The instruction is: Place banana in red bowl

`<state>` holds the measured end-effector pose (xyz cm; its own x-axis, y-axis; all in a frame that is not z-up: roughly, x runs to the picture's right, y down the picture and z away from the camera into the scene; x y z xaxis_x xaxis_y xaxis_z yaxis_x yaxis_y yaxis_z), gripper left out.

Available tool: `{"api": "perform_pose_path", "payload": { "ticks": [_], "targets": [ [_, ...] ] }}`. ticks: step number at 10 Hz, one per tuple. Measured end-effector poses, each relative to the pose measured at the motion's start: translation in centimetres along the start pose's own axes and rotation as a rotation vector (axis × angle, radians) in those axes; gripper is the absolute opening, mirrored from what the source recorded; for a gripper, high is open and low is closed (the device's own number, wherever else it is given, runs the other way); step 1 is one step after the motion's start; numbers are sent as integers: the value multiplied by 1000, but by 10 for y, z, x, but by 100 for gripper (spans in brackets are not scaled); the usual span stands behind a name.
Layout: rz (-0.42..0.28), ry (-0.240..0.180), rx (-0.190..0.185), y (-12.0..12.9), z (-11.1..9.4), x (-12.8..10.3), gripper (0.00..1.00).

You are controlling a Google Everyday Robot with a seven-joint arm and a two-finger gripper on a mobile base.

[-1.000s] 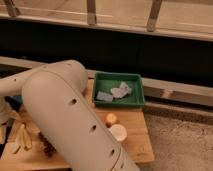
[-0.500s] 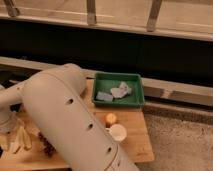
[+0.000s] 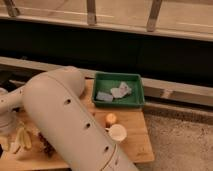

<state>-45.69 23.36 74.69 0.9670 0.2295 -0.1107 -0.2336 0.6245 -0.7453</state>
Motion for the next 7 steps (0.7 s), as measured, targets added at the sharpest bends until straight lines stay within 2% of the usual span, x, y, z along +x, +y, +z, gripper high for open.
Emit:
{"api": "perform_pose_path", "payload": {
  "ticks": [3, 7],
  "targets": [
    [16, 12, 19, -6, 9, -2, 77],
    [21, 74, 30, -11, 27, -1, 77]
  ]
}}
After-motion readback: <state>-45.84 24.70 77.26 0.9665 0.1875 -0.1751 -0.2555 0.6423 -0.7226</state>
